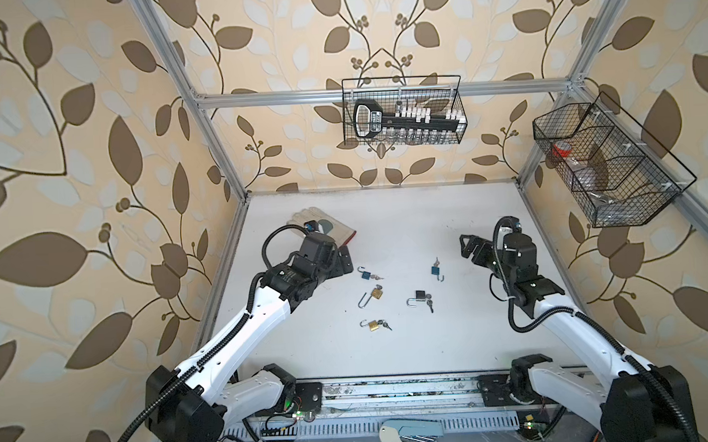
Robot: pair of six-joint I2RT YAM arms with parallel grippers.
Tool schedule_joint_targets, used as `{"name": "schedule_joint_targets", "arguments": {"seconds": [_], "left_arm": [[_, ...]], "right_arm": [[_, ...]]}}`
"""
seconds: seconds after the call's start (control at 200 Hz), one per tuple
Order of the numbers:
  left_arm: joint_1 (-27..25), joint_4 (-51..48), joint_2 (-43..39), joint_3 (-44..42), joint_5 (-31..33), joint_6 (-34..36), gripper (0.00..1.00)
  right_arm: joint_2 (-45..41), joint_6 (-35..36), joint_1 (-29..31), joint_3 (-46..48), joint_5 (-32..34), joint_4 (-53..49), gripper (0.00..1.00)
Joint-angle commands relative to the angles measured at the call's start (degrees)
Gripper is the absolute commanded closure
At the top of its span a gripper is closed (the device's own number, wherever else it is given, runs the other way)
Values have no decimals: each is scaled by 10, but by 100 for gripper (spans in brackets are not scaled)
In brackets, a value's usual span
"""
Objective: Lock with the key
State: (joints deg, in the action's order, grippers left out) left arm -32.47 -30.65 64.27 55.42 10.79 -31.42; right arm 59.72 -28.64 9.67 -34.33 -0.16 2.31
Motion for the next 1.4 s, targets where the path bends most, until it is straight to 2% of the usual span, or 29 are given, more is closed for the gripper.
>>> {"name": "schedule_joint_targets", "arguments": {"seconds": [0.0, 0.1, 0.225, 0.405, 0.575, 0.695, 0.77, 0.855, 0.985, 1.12, 1.395], "left_arm": [[-45, -25, 2, 8, -35, 18, 1], [-73, 5, -21, -25, -66, 7, 1], [-80, 40, -59, -73, -96, -19, 1], [-80, 47, -88, -111, -114, -45, 1], [-78, 73, -123, -142, -126, -74, 1], [-72, 98, -136, -157, -157, -79, 1], [-69, 101, -138, -162, -167, -79, 1], [-64, 106, -146, -172, -174, -81, 1], [-22, 123, -168, -196, -213, -95, 1], [28, 136, -178, -211, -252, -102, 1], [63, 140, -165, -209, -274, -101, 1]], "right_arm": [[5, 47, 48, -18, -59, -53, 1], [12, 66, 101, -28, -57, -76, 1], [57, 94, 163, -70, -60, -142, 5], [134, 127, 252, -123, 5, -230, 11], [197, 141, 250, -157, 9, -261, 11], [234, 130, 235, -175, 36, -281, 13], [256, 115, 208, -188, 46, -294, 21], [271, 114, 204, -198, 64, -304, 22], [288, 109, 196, -209, 88, -306, 23], [313, 71, 172, -239, 115, -307, 29], [371, -12, 170, -284, 146, -295, 35]]}}
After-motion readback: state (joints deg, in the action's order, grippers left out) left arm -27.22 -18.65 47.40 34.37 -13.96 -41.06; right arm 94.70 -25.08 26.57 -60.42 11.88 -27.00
